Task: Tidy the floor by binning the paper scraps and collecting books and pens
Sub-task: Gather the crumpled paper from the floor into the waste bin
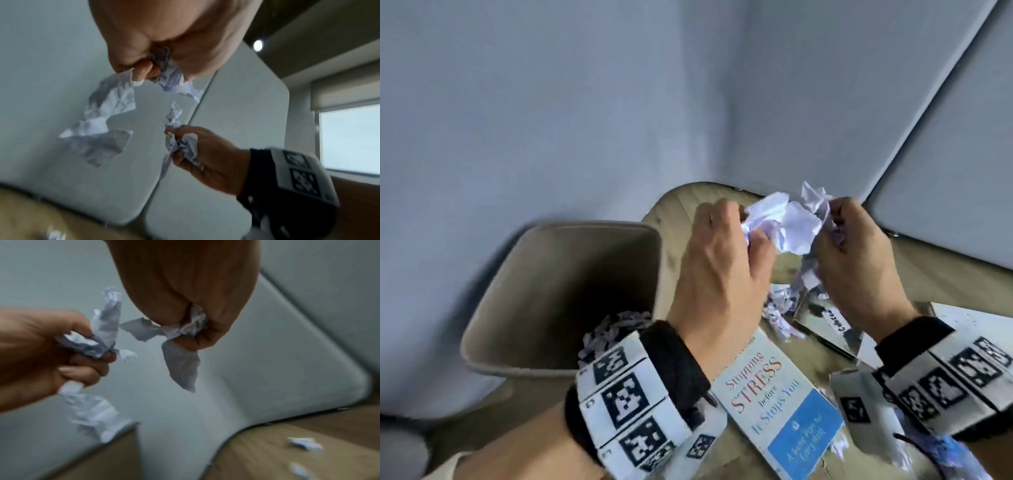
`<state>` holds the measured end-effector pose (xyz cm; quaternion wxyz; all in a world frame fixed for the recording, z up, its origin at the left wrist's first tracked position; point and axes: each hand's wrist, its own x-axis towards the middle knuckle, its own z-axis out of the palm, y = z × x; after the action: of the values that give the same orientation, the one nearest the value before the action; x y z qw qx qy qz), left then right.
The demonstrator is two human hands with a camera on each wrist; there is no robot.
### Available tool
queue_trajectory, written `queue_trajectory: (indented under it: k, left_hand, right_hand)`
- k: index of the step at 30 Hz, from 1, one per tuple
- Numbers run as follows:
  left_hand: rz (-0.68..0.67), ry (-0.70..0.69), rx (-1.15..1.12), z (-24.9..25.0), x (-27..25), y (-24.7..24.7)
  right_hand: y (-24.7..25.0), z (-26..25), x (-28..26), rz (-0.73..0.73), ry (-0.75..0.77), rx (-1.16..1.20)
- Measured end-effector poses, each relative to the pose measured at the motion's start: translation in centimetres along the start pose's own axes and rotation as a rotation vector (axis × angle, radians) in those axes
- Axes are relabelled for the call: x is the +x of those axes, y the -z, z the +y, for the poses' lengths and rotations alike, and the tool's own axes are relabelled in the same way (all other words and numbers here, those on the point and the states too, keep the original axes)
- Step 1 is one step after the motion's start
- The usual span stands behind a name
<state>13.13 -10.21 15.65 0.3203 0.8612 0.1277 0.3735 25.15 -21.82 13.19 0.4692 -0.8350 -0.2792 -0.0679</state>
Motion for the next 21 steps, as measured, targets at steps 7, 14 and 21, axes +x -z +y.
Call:
queue_trajectory:
  k: [7,14,21]
  left_hand:
    - [0.046,0.342,0.449,-5.7,3.1,12.4]
    - [-0.380,0.702,0.587,-10.4,0.6,15.7]
    - [-0.219,0.617,0.549,-8.1,1.8,14.8]
  right_hand:
    - [-8.3,-11.3,2.0,-0.210,0.133,0.223]
    - [-14.1,-14.8,-1.0,-0.698,0.176,0.063]
    - [-12.3,-12.2,-0.1,-0.459,0.101,0.143]
